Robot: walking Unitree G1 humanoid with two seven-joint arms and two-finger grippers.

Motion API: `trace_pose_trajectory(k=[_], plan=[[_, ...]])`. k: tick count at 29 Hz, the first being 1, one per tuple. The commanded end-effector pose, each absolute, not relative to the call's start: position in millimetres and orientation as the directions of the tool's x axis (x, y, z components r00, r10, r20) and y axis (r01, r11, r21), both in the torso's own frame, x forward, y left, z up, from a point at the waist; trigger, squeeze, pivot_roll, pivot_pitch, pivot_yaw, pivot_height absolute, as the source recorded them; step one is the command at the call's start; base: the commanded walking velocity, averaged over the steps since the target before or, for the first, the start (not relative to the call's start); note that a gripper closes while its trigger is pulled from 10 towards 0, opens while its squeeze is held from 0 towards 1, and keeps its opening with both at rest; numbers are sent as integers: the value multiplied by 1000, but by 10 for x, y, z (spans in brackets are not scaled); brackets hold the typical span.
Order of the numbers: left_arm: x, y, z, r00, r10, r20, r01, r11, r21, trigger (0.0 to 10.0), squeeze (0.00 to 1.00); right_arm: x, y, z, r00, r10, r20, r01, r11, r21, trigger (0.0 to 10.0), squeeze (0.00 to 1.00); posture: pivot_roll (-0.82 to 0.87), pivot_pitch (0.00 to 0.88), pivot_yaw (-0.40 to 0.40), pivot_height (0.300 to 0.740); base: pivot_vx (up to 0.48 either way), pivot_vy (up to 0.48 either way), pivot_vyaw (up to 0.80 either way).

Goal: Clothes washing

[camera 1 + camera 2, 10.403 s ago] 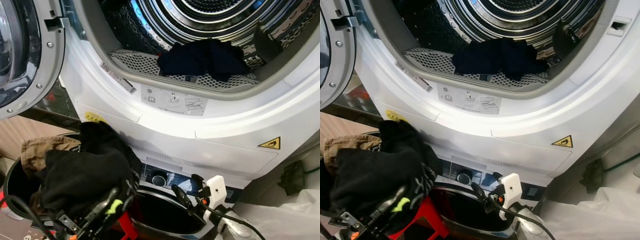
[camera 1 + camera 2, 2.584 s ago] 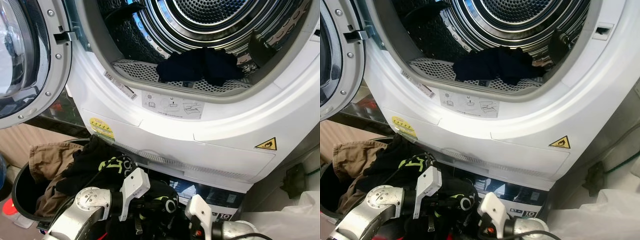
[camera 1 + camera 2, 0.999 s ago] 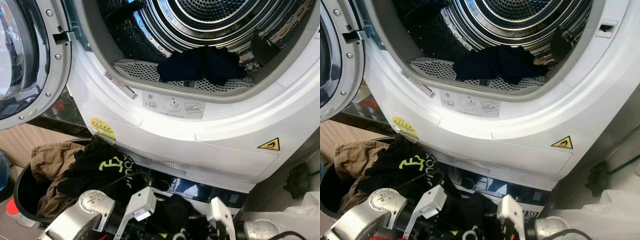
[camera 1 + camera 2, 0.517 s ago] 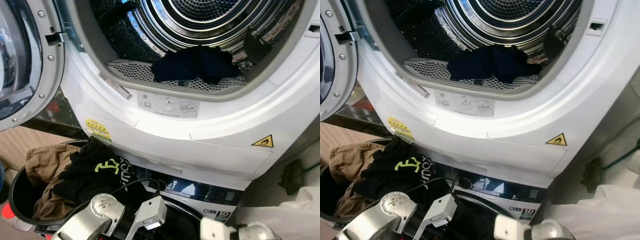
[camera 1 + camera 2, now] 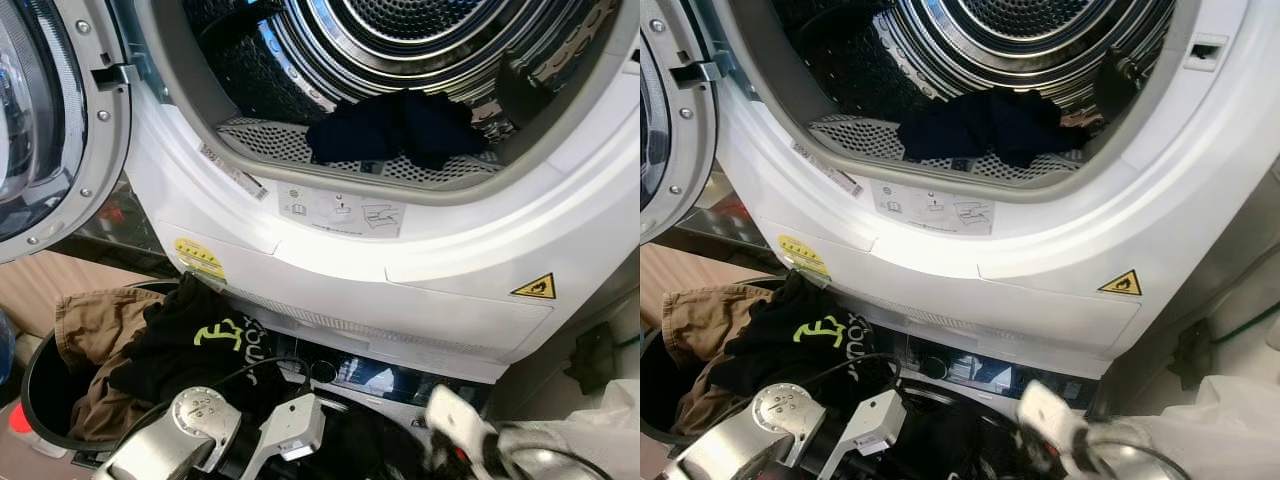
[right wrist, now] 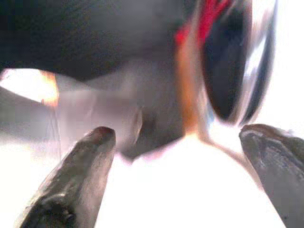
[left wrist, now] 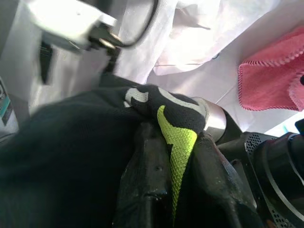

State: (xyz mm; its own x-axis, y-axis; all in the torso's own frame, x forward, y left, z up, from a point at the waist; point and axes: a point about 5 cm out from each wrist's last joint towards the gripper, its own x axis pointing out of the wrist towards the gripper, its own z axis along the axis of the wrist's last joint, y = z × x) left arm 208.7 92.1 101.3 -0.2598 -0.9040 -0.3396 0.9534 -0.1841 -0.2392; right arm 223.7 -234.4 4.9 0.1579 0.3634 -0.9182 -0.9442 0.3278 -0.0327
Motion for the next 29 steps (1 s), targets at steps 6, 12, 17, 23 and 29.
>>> trace_pose_trajectory(k=[6,12,17,23,29], plan=[[2081,919,1046,-263,-904,-338,957,-201,-209,0,0,2174,-2135,45,99,495,-863,-970,243,28,10000,0,-15,71,27,740,0,0,0],[2063,995,1001,-279,-879,-387,954,-209,-215,0,0,2206,-2052,389,136,784,-606,-951,275,142,10000,0,-15,65,26,740,0,0,0],[2066,1045,874,-276,-830,-484,959,-207,-192,0,0,2276,-1991,727,169,908,-382,-947,257,193,10000,0,-20,66,25,740,0,0,0],[2106,1008,840,-236,-835,-497,971,-183,-155,0,0,2288,-1947,755,171,913,-369,-951,251,179,10000,0,-21,71,26,740,0,0,0],[2359,826,893,-18,-898,-440,999,-33,25,0,0,2244,-1795,645,149,888,-435,-954,244,171,10000,0,-18,79,27,740,0,0,0]])
